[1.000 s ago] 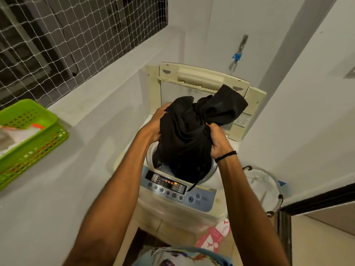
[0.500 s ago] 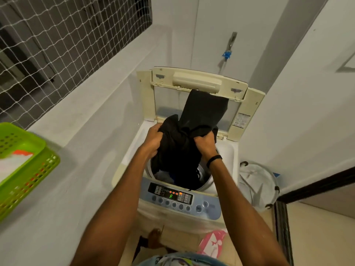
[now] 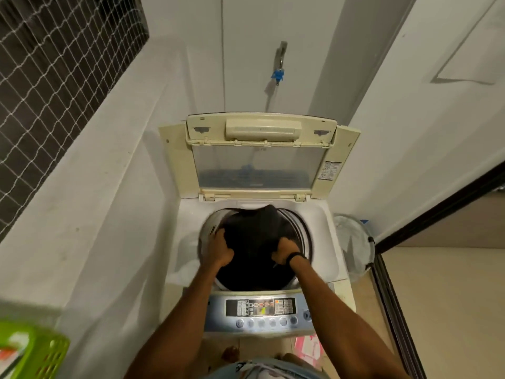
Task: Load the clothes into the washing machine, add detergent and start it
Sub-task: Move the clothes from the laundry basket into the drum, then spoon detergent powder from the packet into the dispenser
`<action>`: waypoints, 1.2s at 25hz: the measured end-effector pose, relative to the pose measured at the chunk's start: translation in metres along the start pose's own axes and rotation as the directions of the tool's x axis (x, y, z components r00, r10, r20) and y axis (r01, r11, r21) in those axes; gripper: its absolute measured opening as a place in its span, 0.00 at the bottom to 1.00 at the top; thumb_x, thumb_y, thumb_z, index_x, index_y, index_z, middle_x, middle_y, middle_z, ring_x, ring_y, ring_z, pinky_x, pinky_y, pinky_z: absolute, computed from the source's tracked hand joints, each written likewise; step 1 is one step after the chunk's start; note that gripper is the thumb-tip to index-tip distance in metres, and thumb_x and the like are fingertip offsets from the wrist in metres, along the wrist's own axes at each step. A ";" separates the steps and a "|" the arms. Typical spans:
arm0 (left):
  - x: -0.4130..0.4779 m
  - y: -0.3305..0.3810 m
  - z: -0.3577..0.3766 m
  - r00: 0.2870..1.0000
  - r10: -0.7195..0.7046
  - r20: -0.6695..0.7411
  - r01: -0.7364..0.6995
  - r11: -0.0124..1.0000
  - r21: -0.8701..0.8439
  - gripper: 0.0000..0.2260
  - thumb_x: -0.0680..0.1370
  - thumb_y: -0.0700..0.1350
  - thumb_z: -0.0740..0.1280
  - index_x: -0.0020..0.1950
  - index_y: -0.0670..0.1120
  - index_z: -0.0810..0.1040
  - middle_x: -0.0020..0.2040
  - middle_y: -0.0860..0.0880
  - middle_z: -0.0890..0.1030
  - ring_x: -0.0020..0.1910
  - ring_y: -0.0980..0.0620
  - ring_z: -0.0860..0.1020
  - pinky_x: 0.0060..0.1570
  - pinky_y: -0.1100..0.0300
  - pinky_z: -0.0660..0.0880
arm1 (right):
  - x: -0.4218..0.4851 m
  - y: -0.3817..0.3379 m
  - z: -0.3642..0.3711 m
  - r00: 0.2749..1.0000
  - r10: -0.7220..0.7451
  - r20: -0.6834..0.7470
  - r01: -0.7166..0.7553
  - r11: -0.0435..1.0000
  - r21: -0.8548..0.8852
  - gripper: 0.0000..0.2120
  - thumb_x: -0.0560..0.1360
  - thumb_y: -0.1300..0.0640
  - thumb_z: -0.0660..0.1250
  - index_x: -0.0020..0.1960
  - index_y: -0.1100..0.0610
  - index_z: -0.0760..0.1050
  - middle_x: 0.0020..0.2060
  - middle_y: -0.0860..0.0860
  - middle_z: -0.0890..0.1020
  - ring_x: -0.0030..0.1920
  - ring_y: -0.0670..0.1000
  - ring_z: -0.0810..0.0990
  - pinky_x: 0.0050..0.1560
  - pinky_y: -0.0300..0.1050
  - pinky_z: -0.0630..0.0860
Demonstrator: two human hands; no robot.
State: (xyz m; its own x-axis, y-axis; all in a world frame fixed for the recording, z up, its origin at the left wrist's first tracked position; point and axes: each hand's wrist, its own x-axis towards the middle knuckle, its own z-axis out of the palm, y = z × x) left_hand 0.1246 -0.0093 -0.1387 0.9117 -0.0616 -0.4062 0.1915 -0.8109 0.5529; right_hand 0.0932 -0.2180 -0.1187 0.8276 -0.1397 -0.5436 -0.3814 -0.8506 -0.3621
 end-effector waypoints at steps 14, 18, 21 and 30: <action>0.074 0.044 0.027 0.851 -0.185 0.492 0.509 0.058 -0.859 0.24 0.76 0.51 0.72 0.68 0.40 0.74 0.66 0.39 0.76 0.65 0.43 0.76 0.64 0.51 0.74 | 0.110 -0.030 0.002 0.944 0.193 0.268 -0.259 -0.073 0.963 0.21 0.69 0.47 0.76 0.52 0.63 0.77 0.37 0.54 0.79 0.34 0.49 0.78 0.41 0.41 0.82; 0.107 0.061 0.038 0.840 -0.258 0.477 0.486 -0.030 -0.873 0.25 0.76 0.55 0.72 0.68 0.43 0.75 0.68 0.42 0.76 0.59 0.47 0.78 0.57 0.53 0.75 | 0.136 -0.035 0.001 0.928 0.200 0.314 -0.268 -0.224 0.937 0.27 0.68 0.43 0.75 0.57 0.61 0.76 0.44 0.55 0.79 0.42 0.50 0.79 0.57 0.47 0.79; 0.128 0.069 0.045 0.838 -0.264 0.478 0.481 -0.058 -0.875 0.26 0.77 0.57 0.70 0.67 0.41 0.74 0.66 0.43 0.76 0.63 0.46 0.76 0.63 0.53 0.73 | 0.157 -0.035 0.001 0.924 0.201 0.325 -0.253 -0.316 0.914 0.26 0.71 0.42 0.72 0.59 0.61 0.75 0.47 0.56 0.79 0.47 0.51 0.79 0.63 0.48 0.76; 0.162 0.068 0.068 0.846 -0.297 0.442 0.444 -0.066 -0.894 0.27 0.71 0.60 0.74 0.59 0.41 0.81 0.55 0.41 0.85 0.55 0.44 0.83 0.61 0.50 0.78 | 0.184 -0.039 0.029 0.946 0.120 0.302 -0.214 -0.467 0.858 0.33 0.64 0.38 0.77 0.56 0.62 0.78 0.52 0.62 0.82 0.51 0.59 0.82 0.60 0.55 0.78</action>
State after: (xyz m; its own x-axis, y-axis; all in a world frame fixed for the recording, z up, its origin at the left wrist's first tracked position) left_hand 0.2604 -0.1142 -0.2159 0.5538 -0.0682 -0.8299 0.7168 0.5462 0.4335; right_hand 0.2491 -0.1960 -0.2263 0.6127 -0.0813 -0.7861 -0.3530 0.8618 -0.3642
